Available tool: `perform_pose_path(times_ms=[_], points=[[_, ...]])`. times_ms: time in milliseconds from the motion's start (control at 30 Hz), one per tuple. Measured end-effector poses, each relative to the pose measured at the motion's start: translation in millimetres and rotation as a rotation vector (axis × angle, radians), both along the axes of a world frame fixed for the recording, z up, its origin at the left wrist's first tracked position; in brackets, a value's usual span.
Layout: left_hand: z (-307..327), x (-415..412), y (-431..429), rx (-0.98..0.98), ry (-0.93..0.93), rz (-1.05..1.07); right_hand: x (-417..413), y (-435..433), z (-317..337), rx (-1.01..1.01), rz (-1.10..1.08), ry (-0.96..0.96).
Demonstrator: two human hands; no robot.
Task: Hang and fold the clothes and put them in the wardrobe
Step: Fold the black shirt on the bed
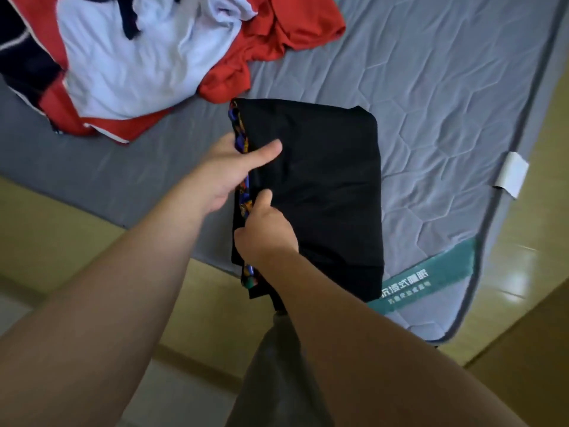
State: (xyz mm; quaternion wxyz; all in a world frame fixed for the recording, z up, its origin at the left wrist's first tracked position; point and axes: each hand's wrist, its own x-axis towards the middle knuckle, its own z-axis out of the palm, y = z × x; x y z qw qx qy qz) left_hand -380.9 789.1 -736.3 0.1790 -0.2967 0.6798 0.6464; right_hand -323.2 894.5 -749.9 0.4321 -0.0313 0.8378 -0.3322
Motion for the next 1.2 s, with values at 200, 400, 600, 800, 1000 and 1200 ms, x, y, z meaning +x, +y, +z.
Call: perform_pose_path(times_ms=[200, 400, 600, 800, 1000, 1200], points=[[-81, -6, -21, -0.299, -0.217, 0.372, 2, 12, -23, -0.041, 0.141, 0.128], [-122, 1, -28, -0.619, -0.339, 0.357, -22, 62, -50, 0.27, -0.257, 0.821], [-140, 9, -28, -0.712, -0.602, 0.246, -52, 81, -87, 0.352, -0.393, 0.437], [-148, 9, -37, -0.601, -0.534, 0.192, -92, 85, -98, 0.185, -0.556, 0.133], [-139, 3, -38, -0.597, -0.494, 0.214, -154, 108, -90, -0.163, -0.688, -0.025], [-130, -22, -52, -0.159, -0.304, 0.409, -215, 116, -82, -0.01, -0.311, -0.131]])
